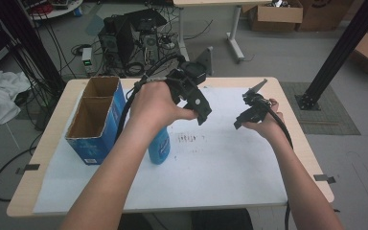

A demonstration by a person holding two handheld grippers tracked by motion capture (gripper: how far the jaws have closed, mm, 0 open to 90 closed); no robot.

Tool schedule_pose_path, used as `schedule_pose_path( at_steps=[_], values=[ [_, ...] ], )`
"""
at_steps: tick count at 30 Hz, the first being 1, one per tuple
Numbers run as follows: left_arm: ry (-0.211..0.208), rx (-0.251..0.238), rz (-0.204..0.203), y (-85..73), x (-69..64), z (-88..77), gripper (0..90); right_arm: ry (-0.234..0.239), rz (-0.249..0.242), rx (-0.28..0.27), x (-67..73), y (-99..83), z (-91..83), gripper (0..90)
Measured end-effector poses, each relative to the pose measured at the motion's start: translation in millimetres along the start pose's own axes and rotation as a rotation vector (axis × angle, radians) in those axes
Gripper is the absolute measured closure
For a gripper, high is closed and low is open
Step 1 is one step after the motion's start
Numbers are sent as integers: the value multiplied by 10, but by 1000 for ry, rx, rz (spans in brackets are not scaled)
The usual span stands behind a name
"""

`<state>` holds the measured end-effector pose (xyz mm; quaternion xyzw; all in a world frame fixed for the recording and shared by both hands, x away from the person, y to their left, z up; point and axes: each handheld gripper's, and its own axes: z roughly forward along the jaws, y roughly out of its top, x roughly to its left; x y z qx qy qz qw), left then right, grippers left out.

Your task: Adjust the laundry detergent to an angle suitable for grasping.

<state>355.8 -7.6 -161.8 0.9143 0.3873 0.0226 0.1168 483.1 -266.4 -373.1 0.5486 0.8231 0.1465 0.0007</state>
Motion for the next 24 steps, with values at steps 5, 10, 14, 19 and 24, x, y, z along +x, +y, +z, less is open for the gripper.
schedule_pose_path(
  at_steps=[5, 10, 14, 19, 24],
  values=[
    [3, -2, 1, -2, -3, -12, 103, -3, 1, -7, 3, -10, -23, 157],
    [4, 11, 7, 3, -20, 6, 97, 1, -2, -11, 12, -26, -41, 154],
    [8, 19, 13, 23, -27, 44, 95, 2, -4, -11, -1, -25, -38, 154],
    [16, 31, 12, 44, -7, 71, 94, 3, -1, -11, -27, -12, -25, 155],
    [9, 26, 9, 41, 28, 71, 94, 1, -2, -8, -33, 5, -5, 155]
  ],
)
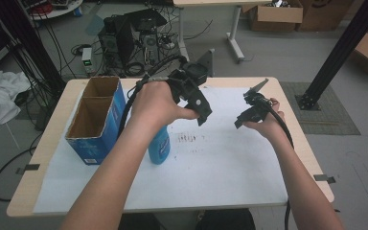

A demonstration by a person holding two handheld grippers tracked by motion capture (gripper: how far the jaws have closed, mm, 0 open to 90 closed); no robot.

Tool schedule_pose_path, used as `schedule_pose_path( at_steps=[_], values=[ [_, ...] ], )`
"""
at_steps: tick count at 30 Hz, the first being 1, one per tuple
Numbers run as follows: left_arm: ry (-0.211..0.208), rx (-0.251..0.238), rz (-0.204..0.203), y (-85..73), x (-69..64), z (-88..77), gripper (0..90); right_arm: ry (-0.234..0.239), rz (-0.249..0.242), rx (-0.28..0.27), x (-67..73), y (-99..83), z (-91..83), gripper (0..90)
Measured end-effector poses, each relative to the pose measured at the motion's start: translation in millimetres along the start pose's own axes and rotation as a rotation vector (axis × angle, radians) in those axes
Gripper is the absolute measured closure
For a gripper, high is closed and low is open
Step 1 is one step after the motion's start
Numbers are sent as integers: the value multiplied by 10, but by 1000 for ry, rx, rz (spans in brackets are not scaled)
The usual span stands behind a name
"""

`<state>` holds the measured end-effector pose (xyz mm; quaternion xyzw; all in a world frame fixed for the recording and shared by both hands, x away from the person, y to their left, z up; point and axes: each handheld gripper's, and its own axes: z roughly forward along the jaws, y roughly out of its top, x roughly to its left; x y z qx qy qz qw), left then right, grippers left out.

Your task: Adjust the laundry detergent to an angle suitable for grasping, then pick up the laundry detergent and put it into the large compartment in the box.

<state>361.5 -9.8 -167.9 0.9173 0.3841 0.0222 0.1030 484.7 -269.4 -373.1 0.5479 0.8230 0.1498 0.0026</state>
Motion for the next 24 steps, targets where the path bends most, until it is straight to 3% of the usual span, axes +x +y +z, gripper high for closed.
schedule_pose_path(
  at_steps=[18, 24],
  values=[
    [-6, 14, 13, 45, -31, 61, 94, 2, 12, -9, -6, -4, -12, 155],
    [-7, 17, -24, 8, 68, 95, 95, 11, 17, -28, -16, -5, -36, 156]
  ],
)
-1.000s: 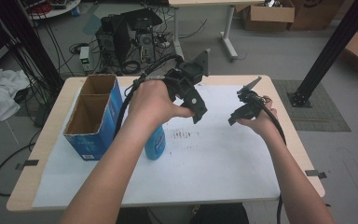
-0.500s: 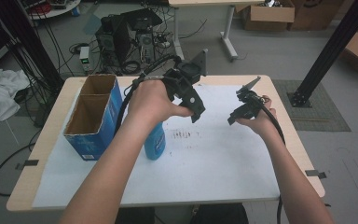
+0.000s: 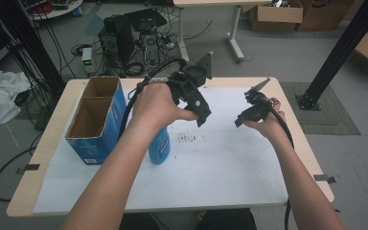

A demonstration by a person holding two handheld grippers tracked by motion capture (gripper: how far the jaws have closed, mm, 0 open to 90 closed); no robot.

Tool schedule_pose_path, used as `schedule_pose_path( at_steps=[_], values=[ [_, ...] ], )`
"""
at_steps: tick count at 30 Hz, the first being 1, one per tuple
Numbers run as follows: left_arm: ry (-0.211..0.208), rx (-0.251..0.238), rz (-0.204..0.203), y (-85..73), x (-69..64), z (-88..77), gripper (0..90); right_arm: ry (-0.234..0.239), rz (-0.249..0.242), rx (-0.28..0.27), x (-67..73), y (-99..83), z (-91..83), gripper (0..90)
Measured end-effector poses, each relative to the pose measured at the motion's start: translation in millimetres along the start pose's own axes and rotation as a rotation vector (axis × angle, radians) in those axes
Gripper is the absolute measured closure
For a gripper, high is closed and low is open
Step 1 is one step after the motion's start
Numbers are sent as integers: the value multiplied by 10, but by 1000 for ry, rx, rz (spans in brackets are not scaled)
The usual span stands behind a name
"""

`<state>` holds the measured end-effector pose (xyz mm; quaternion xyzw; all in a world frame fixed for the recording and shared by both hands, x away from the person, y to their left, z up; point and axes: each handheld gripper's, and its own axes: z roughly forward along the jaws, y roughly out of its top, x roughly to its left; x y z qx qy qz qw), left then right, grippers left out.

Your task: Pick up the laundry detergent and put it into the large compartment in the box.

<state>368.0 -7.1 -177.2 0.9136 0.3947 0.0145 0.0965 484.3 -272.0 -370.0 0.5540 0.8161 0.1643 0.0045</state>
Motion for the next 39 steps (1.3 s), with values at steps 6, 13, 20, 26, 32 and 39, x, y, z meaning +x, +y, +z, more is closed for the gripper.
schedule_pose_path(
  at_steps=[6, 13, 20, 26, 32, 39],
  values=[
    [46, 17, -59, -62, 135, -2, 105, -1, 9, 5, 0, 2, 11, 156],
    [68, 25, -133, -187, 336, -1, 122, -4, -1, 6, 22, 11, 28, 156],
    [79, 38, -186, -293, 486, 73, 154, 5, 1, 15, 37, 20, 54, 156],
    [93, 48, -206, -316, 537, 133, 155, 3, -3, 23, 32, 26, 67, 156],
    [114, 69, -209, -311, 551, 233, 157, 17, -3, 24, 22, 21, 77, 158],
    [127, 95, -214, -317, 566, 356, 156, 22, 10, 14, -7, -3, 75, 158]
  ],
)
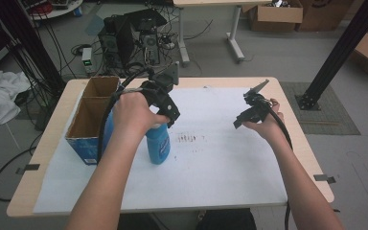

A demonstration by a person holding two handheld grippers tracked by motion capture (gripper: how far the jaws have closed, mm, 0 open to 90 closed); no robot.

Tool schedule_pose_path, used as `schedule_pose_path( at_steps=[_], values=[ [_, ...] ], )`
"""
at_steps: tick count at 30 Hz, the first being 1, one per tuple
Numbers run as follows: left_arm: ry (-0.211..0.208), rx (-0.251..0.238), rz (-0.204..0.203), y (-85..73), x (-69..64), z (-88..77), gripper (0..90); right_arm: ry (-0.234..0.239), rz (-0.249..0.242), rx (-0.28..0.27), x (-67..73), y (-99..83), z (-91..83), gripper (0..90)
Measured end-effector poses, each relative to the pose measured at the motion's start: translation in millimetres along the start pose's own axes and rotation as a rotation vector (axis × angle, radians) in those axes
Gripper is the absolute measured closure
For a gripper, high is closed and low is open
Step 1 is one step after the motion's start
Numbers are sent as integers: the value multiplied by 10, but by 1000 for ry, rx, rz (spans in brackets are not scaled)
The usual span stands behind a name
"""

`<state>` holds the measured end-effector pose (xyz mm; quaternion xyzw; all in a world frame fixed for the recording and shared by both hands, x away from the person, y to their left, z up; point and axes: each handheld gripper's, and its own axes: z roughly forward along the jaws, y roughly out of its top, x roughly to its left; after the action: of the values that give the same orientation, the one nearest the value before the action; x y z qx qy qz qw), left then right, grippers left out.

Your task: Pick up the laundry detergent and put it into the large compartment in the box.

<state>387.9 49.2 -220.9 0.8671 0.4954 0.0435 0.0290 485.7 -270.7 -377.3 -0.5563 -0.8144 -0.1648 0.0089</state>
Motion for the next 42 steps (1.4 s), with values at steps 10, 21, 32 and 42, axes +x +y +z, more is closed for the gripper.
schedule_pose_path(
  at_steps=[10, 21, 32, 42],
  values=[
    [1, 22, -13, -3, 23, 165, 156, 3, 7, 0, 1, -9, 20, 157],
    [9, 44, -17, 5, 15, 350, 155, -6, -9, -1, 9, -16, 24, 157],
    [8, 63, -23, 2, 0, 525, 155, -8, -17, 1, 16, -19, 47, 157],
    [24, 74, -26, 10, 4, 641, 155, -7, -24, 3, 22, -21, 68, 156]
  ],
)
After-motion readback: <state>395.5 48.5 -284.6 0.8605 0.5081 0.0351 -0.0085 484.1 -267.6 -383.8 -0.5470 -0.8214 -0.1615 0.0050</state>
